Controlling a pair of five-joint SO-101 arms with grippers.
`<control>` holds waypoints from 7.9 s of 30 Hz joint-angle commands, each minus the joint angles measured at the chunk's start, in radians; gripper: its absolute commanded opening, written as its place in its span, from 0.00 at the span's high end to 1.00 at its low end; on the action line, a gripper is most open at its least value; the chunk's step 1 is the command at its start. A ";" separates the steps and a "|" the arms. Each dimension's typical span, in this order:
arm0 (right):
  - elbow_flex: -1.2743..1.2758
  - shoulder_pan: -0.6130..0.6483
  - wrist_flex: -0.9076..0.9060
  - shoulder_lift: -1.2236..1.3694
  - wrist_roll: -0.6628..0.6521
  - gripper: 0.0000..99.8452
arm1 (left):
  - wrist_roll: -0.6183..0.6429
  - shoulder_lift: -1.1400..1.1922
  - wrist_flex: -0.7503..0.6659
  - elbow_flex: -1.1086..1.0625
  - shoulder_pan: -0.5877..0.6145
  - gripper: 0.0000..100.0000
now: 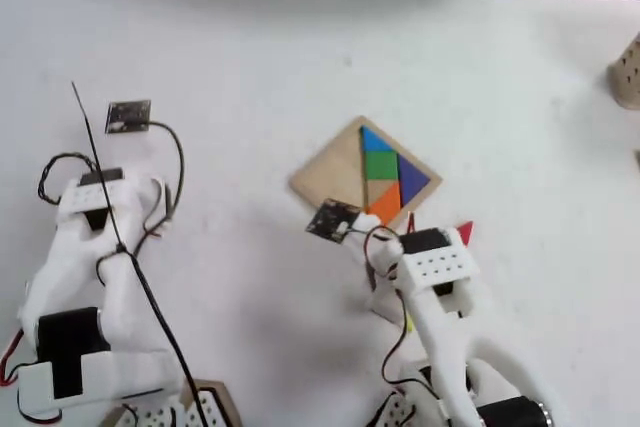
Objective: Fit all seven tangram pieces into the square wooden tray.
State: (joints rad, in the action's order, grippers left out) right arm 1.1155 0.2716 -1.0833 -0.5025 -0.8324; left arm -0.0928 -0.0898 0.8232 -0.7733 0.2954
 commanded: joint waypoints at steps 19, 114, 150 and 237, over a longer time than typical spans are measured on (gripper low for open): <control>-0.006 -0.458 0.125 -0.007 -0.017 0.70 | -0.011 -0.004 -0.015 0.048 0.010 0.97; -0.272 -0.147 -0.016 0.357 0.175 0.72 | -0.011 -0.004 -0.015 0.048 0.042 0.97; -0.477 -0.239 -0.177 0.288 0.408 0.98 | -0.011 -0.004 -0.015 0.048 0.042 0.97; -0.661 -0.593 -0.019 0.455 0.763 0.98 | -0.011 -0.010 -0.017 0.017 -0.096 0.98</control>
State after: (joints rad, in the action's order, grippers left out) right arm 0.3775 -0.2869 -1.2060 0.0514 -0.0499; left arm -0.0913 -0.0898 0.8232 -0.7733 0.2386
